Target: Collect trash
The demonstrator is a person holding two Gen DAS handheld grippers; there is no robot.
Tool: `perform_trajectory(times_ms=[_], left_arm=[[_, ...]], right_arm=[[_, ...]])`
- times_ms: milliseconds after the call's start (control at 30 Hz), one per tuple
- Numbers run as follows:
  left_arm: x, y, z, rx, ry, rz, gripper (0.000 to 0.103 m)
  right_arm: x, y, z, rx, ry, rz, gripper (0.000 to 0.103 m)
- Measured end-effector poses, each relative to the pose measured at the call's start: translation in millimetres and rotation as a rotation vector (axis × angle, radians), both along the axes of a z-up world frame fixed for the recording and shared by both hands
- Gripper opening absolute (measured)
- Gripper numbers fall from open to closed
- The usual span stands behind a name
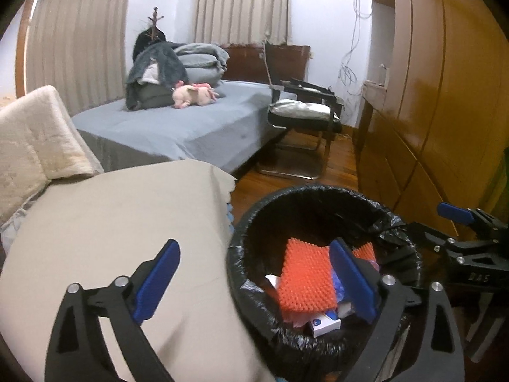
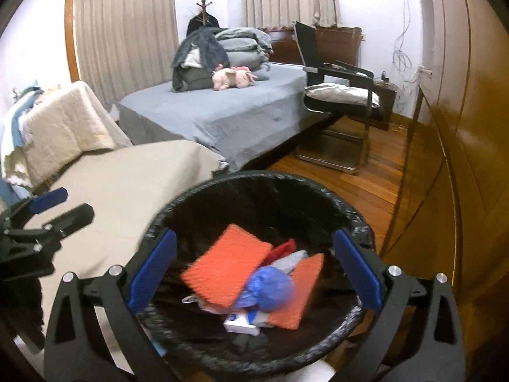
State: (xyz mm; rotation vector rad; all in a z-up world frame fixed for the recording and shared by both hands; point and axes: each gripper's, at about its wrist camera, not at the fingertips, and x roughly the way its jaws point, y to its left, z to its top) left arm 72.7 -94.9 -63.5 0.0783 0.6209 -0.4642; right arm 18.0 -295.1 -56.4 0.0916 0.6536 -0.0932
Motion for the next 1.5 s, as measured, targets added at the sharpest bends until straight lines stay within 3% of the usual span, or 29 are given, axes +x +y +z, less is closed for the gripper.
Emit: perform_trajectory(times_ms=[267, 667, 1500], left_arm=[[-33.3, 27.8, 33.3, -0.018, -0.03, 0.062, 0.097], [-78.1, 48.1, 70.4, -0.027, -0.119, 0.094, 0.097], [-99.6, 47.0, 84.8, -0.029, -0.161, 0.086, 0.097]], right_arm=[[-25.5, 25.8, 41.3, 0.021, -0.049, 0.024, 0.098], [-64.0, 45.6, 76.3, -0.014, -0.115, 0.068, 0.098], [-79.6, 52.7, 84.0, -0.016, -0.147, 0.077, 0.098]])
